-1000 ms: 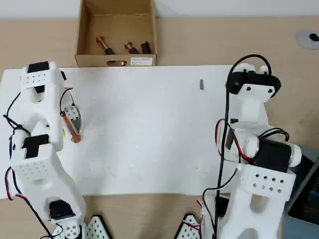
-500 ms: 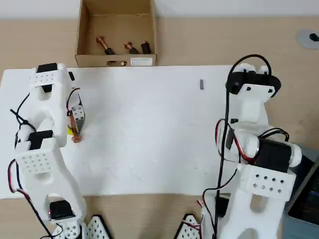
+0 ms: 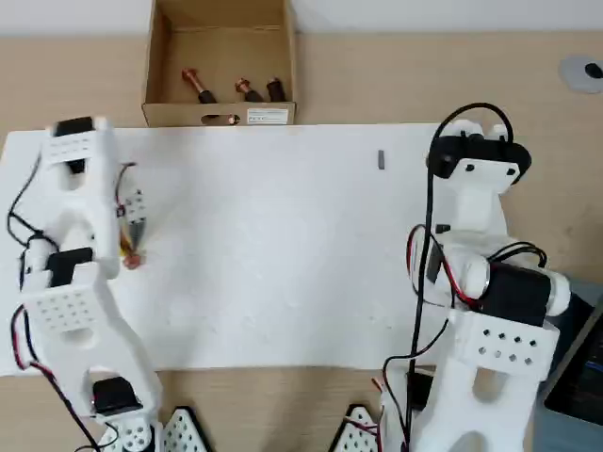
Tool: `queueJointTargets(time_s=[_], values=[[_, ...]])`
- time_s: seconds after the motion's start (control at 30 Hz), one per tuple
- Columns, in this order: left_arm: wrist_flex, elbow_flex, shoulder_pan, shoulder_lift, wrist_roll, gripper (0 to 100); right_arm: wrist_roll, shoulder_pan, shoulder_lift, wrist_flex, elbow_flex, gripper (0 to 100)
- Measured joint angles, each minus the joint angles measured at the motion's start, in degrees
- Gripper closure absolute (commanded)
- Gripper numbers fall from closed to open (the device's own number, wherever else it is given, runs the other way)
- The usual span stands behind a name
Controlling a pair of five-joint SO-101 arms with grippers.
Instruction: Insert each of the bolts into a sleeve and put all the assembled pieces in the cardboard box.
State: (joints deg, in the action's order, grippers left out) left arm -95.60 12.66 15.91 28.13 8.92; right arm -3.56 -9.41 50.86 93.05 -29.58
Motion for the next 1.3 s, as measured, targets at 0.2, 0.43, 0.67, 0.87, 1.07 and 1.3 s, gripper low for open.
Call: queueJointTargets(time_s=[0.2, 0.43, 0.67, 0.87, 1.07, 1.3], values=[[-0.97, 5.63, 0.35, -8.18, 0.88, 99, 0.00, 0.00, 0.00, 0.00, 0.00, 98.7], [-1.23, 7.91, 0.26, -12.75, 21.19, 99, 0.00, 0.00, 0.00, 0.00, 0.00, 98.7], [-1.23, 7.91, 0.26, -12.75, 51.52, 99, 0.00, 0.00, 0.00, 0.00, 0.00, 98.7], [-1.14, 7.91, 0.26, -12.75, 67.96, 99, 0.00, 0.00, 0.00, 0.00, 0.00, 98.7], [-1.14, 7.91, 0.26, -12.75, 74.81, 99, 0.00, 0.00, 0.00, 0.00, 0.00, 98.7], [-1.14, 7.91, 0.26, -12.75, 75.16, 96, 0.00, 0.00, 0.00, 0.00, 0.00, 98.7]])
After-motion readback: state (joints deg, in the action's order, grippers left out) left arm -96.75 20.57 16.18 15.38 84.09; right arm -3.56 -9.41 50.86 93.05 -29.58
